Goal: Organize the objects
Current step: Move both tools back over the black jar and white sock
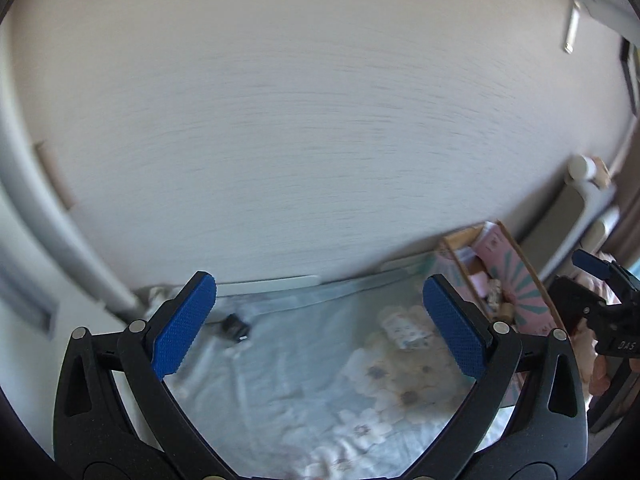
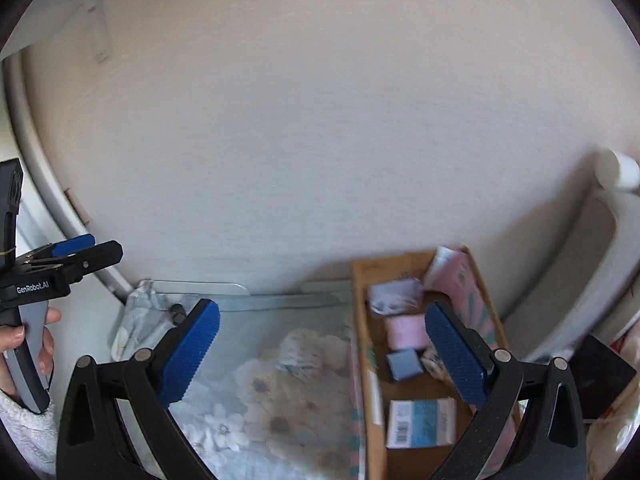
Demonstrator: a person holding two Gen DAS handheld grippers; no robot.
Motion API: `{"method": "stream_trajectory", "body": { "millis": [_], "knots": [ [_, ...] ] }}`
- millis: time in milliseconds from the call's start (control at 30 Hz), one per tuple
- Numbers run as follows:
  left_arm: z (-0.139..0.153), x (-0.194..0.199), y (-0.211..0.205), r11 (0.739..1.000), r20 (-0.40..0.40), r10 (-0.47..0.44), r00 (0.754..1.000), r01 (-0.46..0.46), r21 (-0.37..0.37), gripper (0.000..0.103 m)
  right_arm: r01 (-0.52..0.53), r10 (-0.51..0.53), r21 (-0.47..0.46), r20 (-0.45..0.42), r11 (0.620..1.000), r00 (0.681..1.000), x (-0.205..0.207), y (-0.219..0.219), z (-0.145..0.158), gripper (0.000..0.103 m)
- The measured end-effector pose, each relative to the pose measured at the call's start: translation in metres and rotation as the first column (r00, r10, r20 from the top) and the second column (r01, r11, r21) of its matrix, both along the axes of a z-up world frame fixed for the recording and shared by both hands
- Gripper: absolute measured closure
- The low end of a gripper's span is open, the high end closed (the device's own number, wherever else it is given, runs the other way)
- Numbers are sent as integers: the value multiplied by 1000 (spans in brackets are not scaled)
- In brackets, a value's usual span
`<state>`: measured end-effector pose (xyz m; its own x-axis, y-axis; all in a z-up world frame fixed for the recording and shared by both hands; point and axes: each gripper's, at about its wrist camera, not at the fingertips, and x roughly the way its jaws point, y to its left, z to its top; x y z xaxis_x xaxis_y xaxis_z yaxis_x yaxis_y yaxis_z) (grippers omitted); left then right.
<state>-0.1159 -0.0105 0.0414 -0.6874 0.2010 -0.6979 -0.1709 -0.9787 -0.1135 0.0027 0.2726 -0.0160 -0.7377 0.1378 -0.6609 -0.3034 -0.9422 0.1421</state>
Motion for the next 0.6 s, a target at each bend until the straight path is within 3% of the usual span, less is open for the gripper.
{"method": "stream_trajectory", "body": {
  "millis": [200, 333, 600],
  "knots": [
    [-17, 18, -49, 994, 11, 106, 994, -107, 27, 0, -77, 78, 38, -15, 996, 997, -19, -33, -6, 1],
    [-41, 27, -64, 989, 31, 145, 989, -146, 30, 0, -101, 101, 8, 15, 995, 995, -33, -48, -28, 1],
    [-101, 30, -71, 985, 77, 167, 983, -170, 35, 0, -38, 36, 30, 68, 999, 997, -42, -68, -81, 1]
  ]
}}
